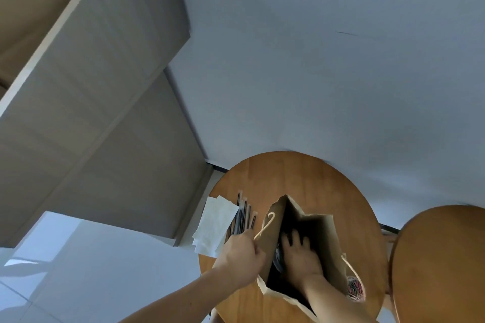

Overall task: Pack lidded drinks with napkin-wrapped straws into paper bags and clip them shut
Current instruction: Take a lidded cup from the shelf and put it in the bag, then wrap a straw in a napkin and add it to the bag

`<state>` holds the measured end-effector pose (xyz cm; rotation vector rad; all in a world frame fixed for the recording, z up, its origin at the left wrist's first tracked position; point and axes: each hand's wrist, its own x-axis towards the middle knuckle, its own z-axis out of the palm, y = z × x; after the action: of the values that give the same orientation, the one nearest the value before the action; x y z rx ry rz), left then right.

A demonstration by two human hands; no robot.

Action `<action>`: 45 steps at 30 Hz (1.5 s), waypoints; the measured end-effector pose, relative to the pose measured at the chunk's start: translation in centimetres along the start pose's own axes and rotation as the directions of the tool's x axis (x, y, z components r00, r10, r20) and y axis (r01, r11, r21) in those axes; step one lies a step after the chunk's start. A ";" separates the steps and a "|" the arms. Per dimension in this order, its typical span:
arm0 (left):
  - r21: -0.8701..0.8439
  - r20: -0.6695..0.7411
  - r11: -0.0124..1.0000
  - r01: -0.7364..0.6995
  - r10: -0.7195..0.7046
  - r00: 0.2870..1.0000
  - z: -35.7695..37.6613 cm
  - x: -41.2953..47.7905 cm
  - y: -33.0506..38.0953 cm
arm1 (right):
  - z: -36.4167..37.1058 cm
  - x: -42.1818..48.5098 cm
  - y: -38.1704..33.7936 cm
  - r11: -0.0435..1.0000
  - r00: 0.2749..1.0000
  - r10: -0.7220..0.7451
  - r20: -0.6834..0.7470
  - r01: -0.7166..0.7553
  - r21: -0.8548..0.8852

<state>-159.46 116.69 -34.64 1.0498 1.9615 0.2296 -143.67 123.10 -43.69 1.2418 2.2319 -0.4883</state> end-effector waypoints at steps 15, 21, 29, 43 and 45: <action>0.117 0.305 0.971 -0.211 0.167 0.938 -5.1 -1.6 2.9 | -17.0 -10.2 0.9 0.974 0.855 -0.138 -0.500 0.209 0.088; 0.194 0.015 0.952 -0.238 0.239 0.971 -9.6 0.1 1.4 | -21.7 -8.3 -0.9 0.934 0.823 -0.054 -0.565 0.242 0.262; 0.115 -0.060 0.990 -0.078 0.086 0.994 -12.4 5.3 -4.9 | -14.6 -0.6 -11.0 0.729 0.984 0.033 -0.173 0.094 0.678; -0.014 0.025 0.994 0.112 -0.112 0.993 -7.9 12.3 -12.7 | 0.0 11.4 -15.3 0.613 0.936 0.295 0.193 -0.340 0.713; -0.028 0.034 0.991 0.127 -0.126 0.991 -7.3 12.5 -13.7 | 1.1 12.3 -15.5 0.627 0.928 0.320 0.192 -0.359 0.691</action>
<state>-176.36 119.08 -44.90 0.9001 1.9809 0.1711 -162.04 122.75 -51.21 1.9602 1.7031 -1.3052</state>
